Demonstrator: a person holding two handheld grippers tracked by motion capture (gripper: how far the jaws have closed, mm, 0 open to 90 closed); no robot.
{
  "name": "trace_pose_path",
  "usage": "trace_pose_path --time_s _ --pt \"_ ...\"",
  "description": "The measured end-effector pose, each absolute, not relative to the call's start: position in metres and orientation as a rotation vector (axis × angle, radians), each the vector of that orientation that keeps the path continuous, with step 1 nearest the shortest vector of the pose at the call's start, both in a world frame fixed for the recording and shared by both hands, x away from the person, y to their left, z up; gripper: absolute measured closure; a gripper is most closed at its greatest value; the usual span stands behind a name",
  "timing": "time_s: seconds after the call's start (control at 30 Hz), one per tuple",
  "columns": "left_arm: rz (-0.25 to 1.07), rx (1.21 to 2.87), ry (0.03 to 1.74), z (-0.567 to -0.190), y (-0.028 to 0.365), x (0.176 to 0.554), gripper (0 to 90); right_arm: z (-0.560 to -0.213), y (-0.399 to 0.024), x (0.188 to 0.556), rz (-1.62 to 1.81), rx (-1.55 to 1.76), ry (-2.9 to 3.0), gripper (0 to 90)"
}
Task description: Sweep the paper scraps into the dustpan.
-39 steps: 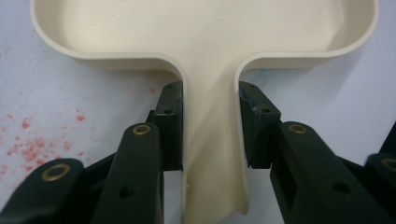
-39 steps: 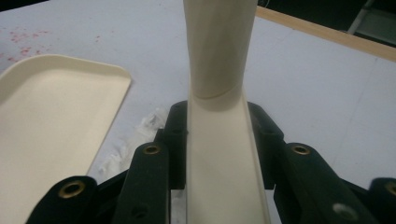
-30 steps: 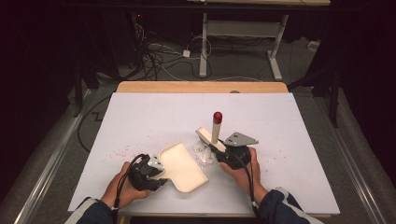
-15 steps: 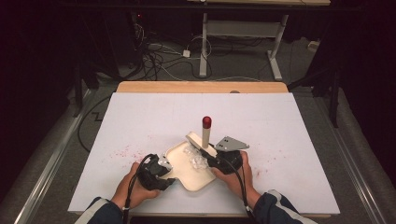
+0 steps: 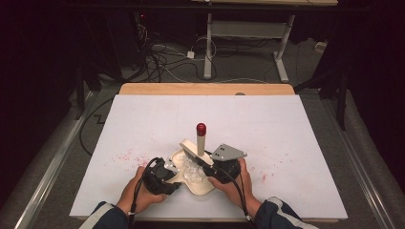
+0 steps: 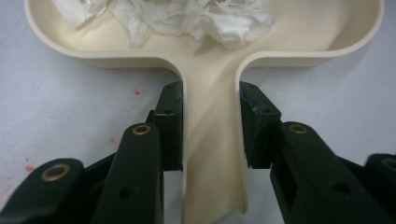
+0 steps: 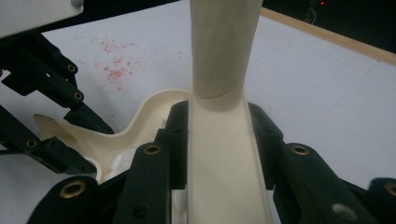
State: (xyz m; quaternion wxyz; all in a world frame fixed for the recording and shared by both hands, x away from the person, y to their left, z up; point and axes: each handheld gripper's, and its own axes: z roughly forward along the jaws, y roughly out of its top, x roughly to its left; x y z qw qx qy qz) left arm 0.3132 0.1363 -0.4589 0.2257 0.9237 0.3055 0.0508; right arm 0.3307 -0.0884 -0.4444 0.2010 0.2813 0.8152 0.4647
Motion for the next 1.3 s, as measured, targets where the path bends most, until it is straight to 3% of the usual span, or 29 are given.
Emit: trace_pose_path --time_s 0.47,0.77,1.1,1.3 --pt "0.145 2.559 0.837 -0.461 0.136 0.314 63.6 -0.413 -0.122 0.335 1.428 0.806 2.206 67.5" --pt "0.140 2.559 0.838 -0.462 0.137 0.314 63.6 -0.402 -0.166 0.324 1.385 0.775 2.275 67.5" --pt "0.146 2.564 0.840 -0.461 0.136 0.314 63.7 -0.407 -0.204 0.298 1.246 0.839 2.377 67.6" --pt "0.149 2.566 0.839 -0.461 0.135 0.315 63.7 -0.415 -0.196 0.290 1.223 0.808 2.516 67.6"
